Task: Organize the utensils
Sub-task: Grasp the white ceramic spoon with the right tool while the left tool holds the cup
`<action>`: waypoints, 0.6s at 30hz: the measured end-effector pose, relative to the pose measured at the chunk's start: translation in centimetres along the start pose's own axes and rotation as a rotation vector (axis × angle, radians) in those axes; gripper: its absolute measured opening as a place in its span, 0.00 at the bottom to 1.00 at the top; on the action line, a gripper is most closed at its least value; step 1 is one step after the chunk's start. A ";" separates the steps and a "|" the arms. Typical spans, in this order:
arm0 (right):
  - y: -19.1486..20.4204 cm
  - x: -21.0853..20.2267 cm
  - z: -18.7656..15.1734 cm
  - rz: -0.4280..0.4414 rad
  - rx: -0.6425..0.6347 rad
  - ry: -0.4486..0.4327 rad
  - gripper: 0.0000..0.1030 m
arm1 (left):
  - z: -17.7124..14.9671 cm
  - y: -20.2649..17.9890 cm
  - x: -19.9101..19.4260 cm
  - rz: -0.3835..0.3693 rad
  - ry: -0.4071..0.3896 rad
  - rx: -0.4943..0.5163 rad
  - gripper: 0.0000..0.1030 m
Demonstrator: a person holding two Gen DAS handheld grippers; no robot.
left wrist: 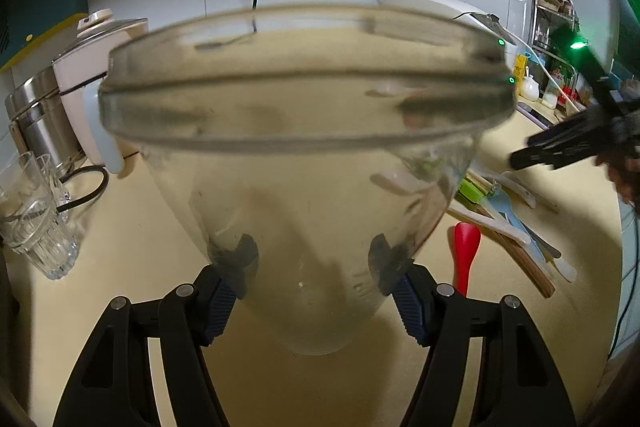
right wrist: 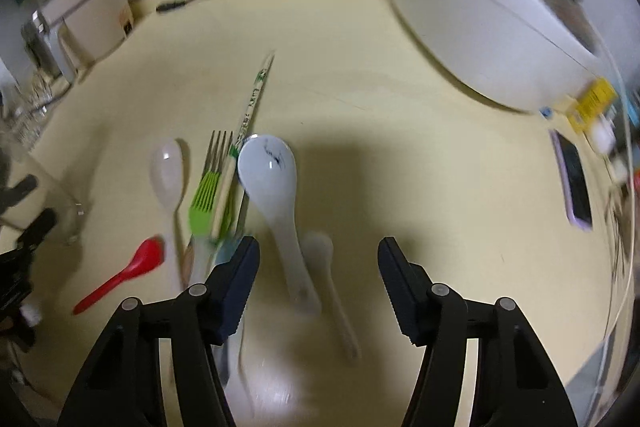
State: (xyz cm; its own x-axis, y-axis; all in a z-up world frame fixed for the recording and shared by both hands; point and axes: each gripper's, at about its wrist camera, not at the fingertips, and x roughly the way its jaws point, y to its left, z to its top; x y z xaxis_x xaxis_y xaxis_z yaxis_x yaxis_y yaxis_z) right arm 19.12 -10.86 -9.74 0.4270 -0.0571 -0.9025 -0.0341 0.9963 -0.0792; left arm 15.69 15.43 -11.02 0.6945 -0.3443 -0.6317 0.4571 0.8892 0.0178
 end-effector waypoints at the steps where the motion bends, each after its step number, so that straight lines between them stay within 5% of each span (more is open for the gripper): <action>1: 0.3 0.5 0.4 -0.006 -0.025 0.004 0.60 | 0.0 0.0 0.0 -0.002 0.000 -0.001 0.70; 7: 3.0 3.9 2.1 -0.071 -0.214 0.035 0.60 | -0.1 0.2 0.0 -0.008 0.007 -0.006 0.70; 12: 3.6 4.3 2.9 -0.057 -0.225 0.004 0.60 | -0.2 0.2 0.2 -0.015 0.013 -0.016 0.70; 14: 3.4 4.3 2.8 -0.008 -0.208 -0.004 0.43 | -0.2 0.2 0.2 -0.015 0.014 -0.018 0.70; 18: 2.4 4.0 2.6 0.059 -0.145 -0.004 0.41 | -0.3 0.2 0.2 -0.018 0.014 -0.021 0.70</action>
State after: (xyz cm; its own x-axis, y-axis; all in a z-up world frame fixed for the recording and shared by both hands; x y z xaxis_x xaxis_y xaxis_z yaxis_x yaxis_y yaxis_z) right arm 23.11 -8.52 -12.45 0.4237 0.0018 -0.9058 -0.1892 0.9781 -0.0866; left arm 15.70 15.64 -11.36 0.6785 -0.3566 -0.6422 0.4575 0.8891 -0.0103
